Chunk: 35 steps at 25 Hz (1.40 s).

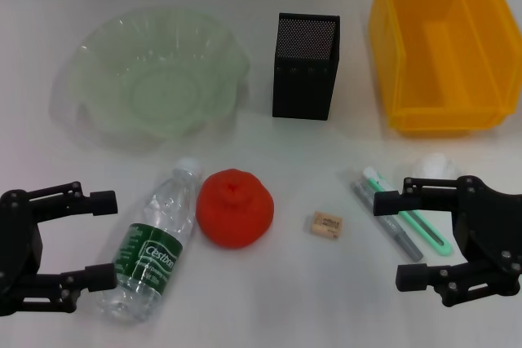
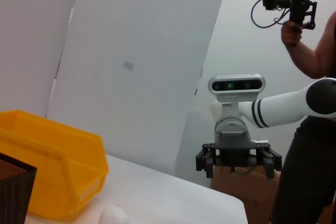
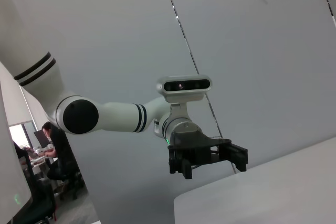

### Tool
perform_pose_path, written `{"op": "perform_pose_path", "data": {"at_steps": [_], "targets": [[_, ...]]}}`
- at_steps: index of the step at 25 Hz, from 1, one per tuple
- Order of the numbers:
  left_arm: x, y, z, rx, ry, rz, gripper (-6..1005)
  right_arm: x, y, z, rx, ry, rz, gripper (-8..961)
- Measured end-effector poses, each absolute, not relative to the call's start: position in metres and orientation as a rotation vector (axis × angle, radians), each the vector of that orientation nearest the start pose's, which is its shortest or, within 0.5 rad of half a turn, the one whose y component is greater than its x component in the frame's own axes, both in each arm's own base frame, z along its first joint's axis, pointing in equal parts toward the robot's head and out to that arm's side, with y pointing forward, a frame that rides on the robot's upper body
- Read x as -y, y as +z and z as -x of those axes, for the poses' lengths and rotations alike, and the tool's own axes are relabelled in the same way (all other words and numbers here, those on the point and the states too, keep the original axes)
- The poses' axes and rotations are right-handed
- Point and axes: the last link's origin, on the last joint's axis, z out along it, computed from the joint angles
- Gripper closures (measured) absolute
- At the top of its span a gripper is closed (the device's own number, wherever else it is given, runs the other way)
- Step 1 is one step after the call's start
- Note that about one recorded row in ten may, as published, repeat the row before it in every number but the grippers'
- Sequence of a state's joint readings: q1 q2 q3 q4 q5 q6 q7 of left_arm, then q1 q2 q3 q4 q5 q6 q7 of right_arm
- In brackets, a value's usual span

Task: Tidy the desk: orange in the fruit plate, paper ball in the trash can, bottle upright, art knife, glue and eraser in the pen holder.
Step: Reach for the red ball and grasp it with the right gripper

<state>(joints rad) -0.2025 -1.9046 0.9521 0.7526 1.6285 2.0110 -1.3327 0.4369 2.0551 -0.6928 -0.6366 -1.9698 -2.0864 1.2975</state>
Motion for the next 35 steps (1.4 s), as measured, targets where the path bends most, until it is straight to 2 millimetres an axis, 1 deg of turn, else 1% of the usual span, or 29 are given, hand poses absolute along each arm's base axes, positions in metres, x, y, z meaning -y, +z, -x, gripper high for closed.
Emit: {"op": "perform_pose_path", "data": {"at_steps": [2, 13, 14, 15, 16, 19, 22, 26, 31, 35], "targets": [[-0.217, 0.069, 0.294, 0.498, -1.021, 2.896, 157, -0.246, 0.020, -0.252, -0.474, 1.146, 3.038, 120], [-0.217, 0.068, 0.294, 0.493, -1.014, 2.908, 154, -0.249, 0.020, -0.250, -0.468, 1.133, 3.038, 148], [-0.217, 0.068, 0.294, 0.493, -1.013, 2.908, 154, -0.251, 0.020, -0.249, -0.463, 1.123, 3.036, 151], [-0.217, 0.068, 0.294, 0.492, -1.012, 2.907, 153, -0.260, 0.024, -0.243, -0.460, 1.099, 3.041, 154], [-0.217, 0.068, 0.294, 0.493, -1.007, 2.910, 153, -0.260, 0.024, -0.243, -0.460, 1.099, 3.041, 156], [-0.217, 0.066, 0.296, 0.496, -0.978, 2.925, 153, -0.281, 0.033, -0.222, -0.508, 1.008, 3.084, 164], [-0.218, 0.064, 0.296, 0.500, -0.966, 2.935, 154, -0.307, 0.036, -0.198, -0.593, 0.777, 3.116, 172], [-0.218, 0.065, 0.297, 0.497, -0.969, 2.923, 155, -0.339, 0.022, -0.163, -0.705, 0.335, 3.117, 182], [-0.217, 0.064, 0.297, 0.487, -0.975, 2.916, 156, -0.359, 0.008, -0.125, -0.700, -0.023, 3.127, 195], [-0.218, 0.063, 0.296, 0.483, -0.979, 2.917, 157, -0.366, -0.003, -0.101, -0.688, -0.289, 3.096, 205]]}}
